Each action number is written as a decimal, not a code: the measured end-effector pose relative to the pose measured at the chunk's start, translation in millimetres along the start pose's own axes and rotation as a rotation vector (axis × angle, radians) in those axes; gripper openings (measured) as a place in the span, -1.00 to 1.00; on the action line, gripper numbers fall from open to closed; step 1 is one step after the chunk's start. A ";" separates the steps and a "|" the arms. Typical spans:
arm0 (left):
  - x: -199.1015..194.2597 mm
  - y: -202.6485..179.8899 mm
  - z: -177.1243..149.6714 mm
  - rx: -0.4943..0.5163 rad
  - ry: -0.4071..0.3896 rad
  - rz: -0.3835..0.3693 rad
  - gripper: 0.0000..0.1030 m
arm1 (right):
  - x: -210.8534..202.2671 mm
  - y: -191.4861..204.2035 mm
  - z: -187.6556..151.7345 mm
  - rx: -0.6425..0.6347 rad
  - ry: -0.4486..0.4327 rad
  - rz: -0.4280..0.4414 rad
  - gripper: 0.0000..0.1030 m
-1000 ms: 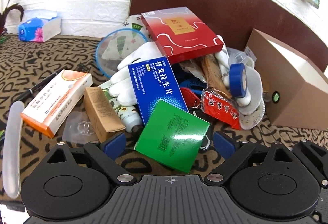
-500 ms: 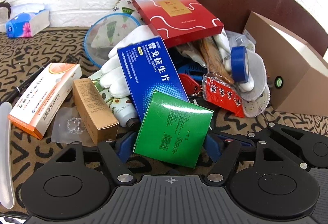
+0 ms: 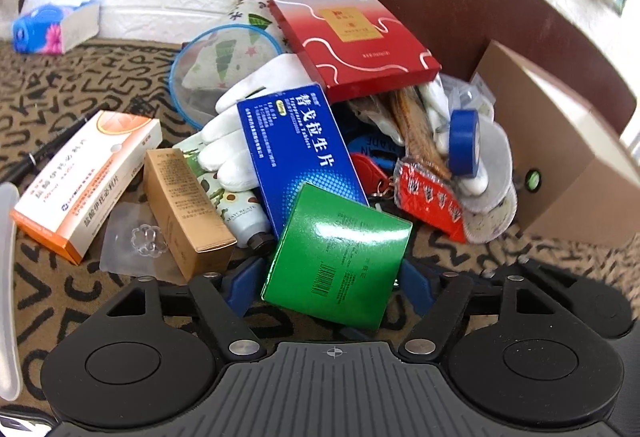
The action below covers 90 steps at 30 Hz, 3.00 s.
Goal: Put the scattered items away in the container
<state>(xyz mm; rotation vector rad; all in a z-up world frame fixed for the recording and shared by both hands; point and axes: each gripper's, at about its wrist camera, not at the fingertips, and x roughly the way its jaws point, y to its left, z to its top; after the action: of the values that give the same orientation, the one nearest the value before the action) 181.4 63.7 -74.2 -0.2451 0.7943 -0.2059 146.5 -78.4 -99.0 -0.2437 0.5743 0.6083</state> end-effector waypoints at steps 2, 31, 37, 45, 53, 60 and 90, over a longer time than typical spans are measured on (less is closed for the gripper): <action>2.2 -0.4 0.8 -0.003 0.009 -0.007 0.65 | 2.8 1.4 0.9 -0.006 0.006 0.004 0.23; -12.9 -64.4 -13.2 0.133 0.034 -0.055 0.40 | -54.1 -16.0 -19.2 0.045 -0.029 -0.050 -0.05; -21.9 -114.1 -18.0 0.193 0.022 -0.134 0.39 | -100.7 -38.6 -32.5 0.089 -0.082 -0.107 -0.05; -29.1 -200.6 6.7 0.298 -0.038 -0.270 0.39 | -166.0 -88.0 -31.3 0.131 -0.189 -0.258 -0.05; -12.8 -282.9 53.0 0.396 -0.098 -0.351 0.46 | -192.7 -151.3 -7.6 0.154 -0.261 -0.421 -0.05; 39.0 -308.7 81.5 0.373 -0.043 -0.369 0.47 | -176.6 -206.6 1.5 0.243 -0.240 -0.436 -0.07; -18.7 -248.4 -2.3 0.242 -0.118 -0.109 1.00 | -230.4 -154.7 -72.8 0.421 -0.196 -0.590 0.99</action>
<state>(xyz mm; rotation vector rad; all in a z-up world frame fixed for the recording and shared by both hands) 144.5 -168.0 9.7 -0.0711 0.6326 -0.3839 52.8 -337.4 -18.5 0.0494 0.3996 -0.0667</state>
